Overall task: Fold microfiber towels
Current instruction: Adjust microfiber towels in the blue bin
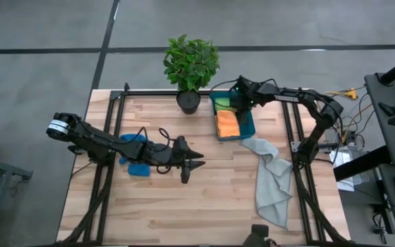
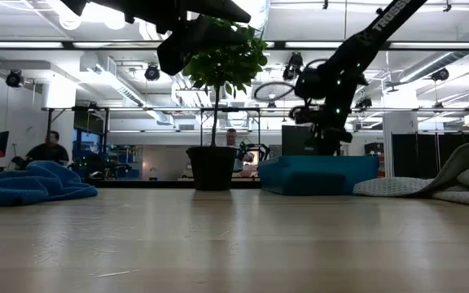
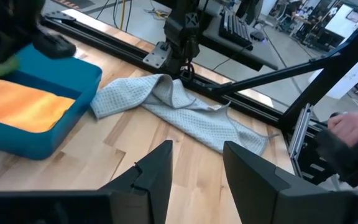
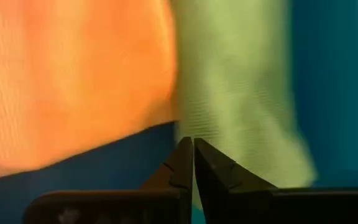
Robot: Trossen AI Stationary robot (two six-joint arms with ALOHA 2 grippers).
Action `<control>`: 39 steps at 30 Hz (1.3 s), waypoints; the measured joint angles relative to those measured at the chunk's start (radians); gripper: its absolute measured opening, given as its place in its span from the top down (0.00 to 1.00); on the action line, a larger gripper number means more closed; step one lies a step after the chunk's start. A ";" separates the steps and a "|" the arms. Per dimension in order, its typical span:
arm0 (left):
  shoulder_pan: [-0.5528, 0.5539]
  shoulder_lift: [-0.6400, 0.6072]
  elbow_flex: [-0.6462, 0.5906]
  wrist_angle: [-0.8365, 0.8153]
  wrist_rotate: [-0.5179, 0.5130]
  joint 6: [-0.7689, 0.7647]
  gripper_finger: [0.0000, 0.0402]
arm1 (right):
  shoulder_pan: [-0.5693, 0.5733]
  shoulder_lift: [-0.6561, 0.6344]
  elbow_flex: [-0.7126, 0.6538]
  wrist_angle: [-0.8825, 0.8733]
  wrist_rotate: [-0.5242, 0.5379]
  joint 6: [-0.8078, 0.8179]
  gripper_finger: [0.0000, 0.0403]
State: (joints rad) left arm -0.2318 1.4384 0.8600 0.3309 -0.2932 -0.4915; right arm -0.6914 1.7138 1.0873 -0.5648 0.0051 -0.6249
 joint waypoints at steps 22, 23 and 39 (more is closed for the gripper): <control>0.001 0.000 0.000 0.001 0.000 -0.003 0.68 | 0.029 0.028 0.005 0.243 0.040 0.108 0.98; 0.003 0.000 0.000 0.001 0.000 -0.003 0.68 | 0.037 0.040 0.003 0.255 0.032 0.093 0.98; 0.009 0.000 0.000 0.002 -0.003 -0.002 0.68 | 0.006 0.090 0.025 0.193 0.235 0.218 0.98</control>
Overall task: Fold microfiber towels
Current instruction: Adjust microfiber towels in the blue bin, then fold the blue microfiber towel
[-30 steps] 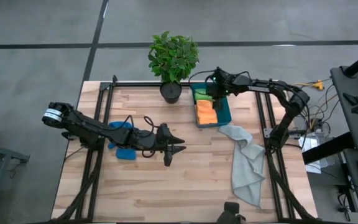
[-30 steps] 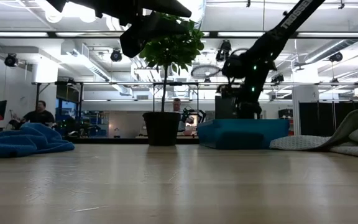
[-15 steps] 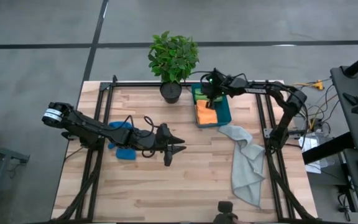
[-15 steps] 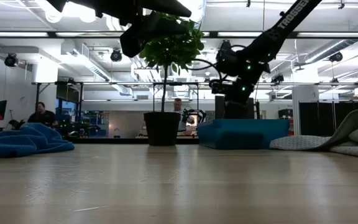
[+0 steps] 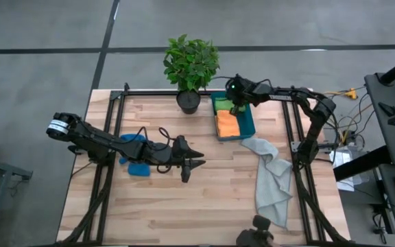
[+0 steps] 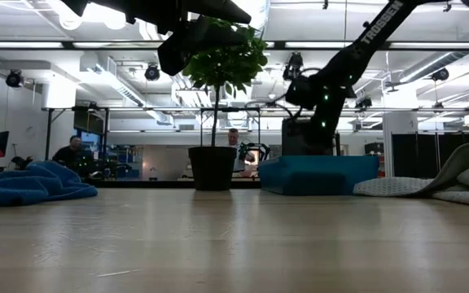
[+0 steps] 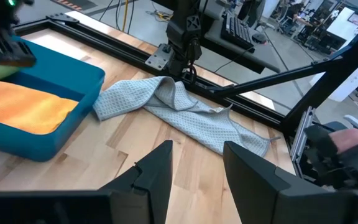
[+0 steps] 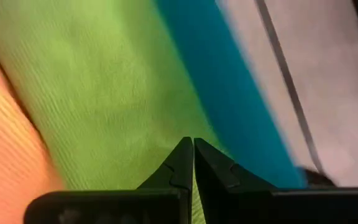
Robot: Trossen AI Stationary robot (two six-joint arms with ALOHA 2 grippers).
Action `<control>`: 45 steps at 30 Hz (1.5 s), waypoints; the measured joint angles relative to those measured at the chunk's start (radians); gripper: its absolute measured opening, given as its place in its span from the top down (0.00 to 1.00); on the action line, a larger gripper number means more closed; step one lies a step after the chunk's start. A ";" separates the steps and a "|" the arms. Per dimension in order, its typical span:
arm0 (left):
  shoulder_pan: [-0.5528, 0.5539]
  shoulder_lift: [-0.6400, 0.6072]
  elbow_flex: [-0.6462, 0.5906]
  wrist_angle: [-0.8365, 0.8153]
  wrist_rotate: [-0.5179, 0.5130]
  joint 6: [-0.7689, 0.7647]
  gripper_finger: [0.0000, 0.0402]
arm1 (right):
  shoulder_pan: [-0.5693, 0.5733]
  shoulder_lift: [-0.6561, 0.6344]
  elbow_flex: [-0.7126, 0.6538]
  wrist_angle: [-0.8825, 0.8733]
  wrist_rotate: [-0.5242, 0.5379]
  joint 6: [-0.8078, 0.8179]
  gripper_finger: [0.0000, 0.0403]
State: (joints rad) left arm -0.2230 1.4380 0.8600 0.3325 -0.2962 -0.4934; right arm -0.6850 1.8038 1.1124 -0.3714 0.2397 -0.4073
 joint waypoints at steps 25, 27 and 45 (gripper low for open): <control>0.021 0.000 0.000 -0.002 0.000 0.003 0.68 | 0.129 -0.008 0.017 0.008 -0.348 0.228 0.98; 0.021 0.000 0.000 -0.002 0.007 0.003 0.68 | 0.122 -0.069 0.015 -0.020 -0.347 0.273 0.98; 0.027 -0.173 0.028 -0.414 0.027 0.039 0.68 | 0.206 -0.924 -0.264 -0.080 -0.396 0.743 0.98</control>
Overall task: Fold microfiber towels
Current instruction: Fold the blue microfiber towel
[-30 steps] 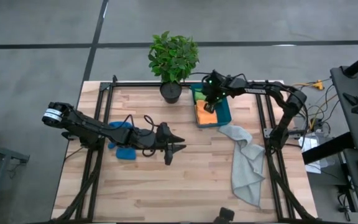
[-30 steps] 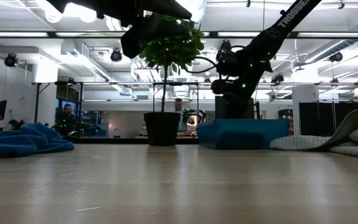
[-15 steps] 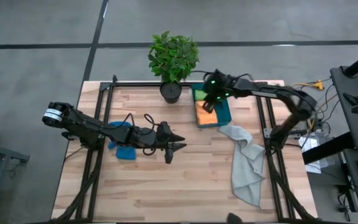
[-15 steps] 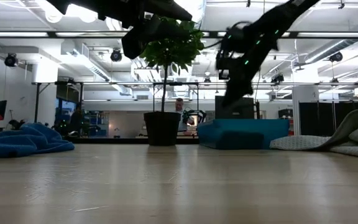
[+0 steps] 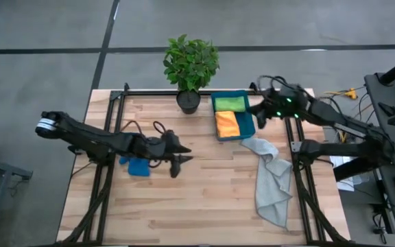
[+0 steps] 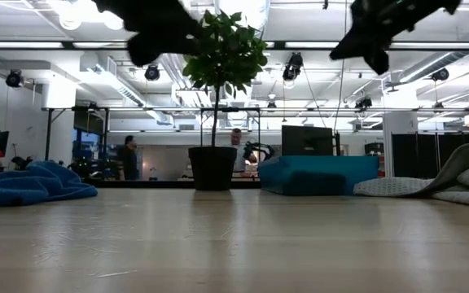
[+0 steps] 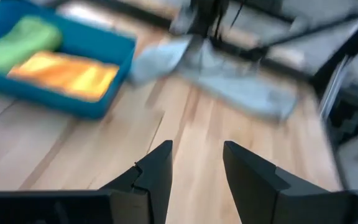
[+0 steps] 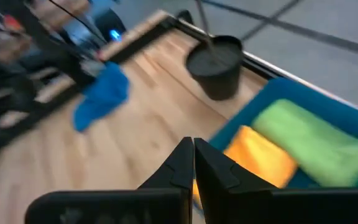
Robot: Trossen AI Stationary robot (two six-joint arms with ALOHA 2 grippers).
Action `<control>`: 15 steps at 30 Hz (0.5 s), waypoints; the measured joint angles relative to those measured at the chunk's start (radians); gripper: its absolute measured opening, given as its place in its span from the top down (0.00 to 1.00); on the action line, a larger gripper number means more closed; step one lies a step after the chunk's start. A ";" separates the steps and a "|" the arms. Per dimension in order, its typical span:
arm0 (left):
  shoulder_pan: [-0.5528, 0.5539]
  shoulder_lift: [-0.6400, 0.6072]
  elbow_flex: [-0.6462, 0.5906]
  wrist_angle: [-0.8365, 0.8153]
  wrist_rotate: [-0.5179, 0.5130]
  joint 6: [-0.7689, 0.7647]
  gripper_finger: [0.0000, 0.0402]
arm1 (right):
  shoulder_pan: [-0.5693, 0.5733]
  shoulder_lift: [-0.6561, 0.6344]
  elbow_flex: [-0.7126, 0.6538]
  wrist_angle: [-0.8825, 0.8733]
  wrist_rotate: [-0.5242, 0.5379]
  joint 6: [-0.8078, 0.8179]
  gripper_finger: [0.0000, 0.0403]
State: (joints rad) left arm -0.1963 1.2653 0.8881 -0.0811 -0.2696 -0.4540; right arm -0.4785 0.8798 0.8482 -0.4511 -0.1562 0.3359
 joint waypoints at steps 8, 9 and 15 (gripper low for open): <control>-0.004 -0.209 0.022 -0.321 0.067 -0.079 0.68 | 0.128 -0.205 -0.234 0.328 0.003 0.233 0.98; -0.008 -0.231 0.022 -0.342 0.075 -0.106 0.68 | 0.144 -0.211 -0.262 0.374 0.007 0.254 0.98; -0.042 -0.300 0.036 -0.613 0.075 -0.333 0.68 | 0.241 -0.181 -0.373 0.576 0.094 0.352 0.98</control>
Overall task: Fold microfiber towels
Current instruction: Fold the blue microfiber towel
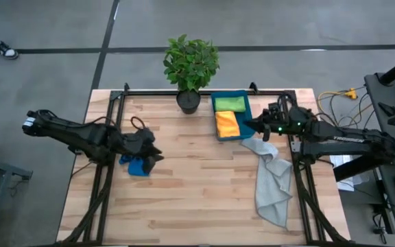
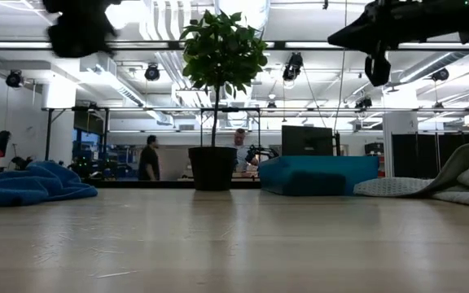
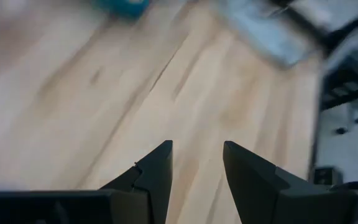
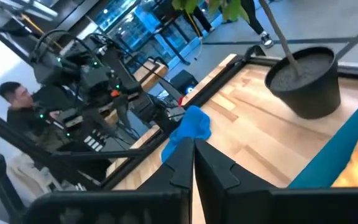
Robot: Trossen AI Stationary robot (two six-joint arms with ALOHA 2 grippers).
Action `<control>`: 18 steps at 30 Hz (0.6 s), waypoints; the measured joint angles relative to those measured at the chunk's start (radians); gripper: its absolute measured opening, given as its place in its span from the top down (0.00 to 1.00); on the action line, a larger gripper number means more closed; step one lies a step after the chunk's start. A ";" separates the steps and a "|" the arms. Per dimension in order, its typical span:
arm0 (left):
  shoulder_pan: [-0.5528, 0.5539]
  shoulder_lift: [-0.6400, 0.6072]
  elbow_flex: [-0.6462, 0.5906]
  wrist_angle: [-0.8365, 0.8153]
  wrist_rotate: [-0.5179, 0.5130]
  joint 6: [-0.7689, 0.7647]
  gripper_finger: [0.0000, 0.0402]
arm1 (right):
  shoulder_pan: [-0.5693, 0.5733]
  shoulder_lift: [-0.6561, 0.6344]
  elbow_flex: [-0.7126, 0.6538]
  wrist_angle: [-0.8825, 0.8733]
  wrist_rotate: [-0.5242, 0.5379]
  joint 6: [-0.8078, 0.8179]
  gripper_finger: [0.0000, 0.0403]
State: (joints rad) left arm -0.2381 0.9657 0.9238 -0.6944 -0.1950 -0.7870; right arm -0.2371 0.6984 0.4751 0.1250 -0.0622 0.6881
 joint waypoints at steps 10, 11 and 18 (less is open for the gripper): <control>0.060 0.150 -0.023 -0.358 -0.090 -0.434 0.68 | 0.074 0.162 0.037 0.104 0.089 0.025 0.98; 0.085 0.177 -0.029 -0.359 -0.081 -0.435 0.68 | 0.074 0.178 0.054 0.107 0.089 0.027 0.98; 0.272 0.386 -0.047 -0.335 0.048 -0.331 0.68 | 0.074 0.282 0.176 0.100 0.088 -0.015 0.98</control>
State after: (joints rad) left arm 0.0342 1.3519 0.8772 -1.0290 -0.1469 -1.1178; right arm -0.1635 0.9805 0.6510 0.2249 0.0261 0.6726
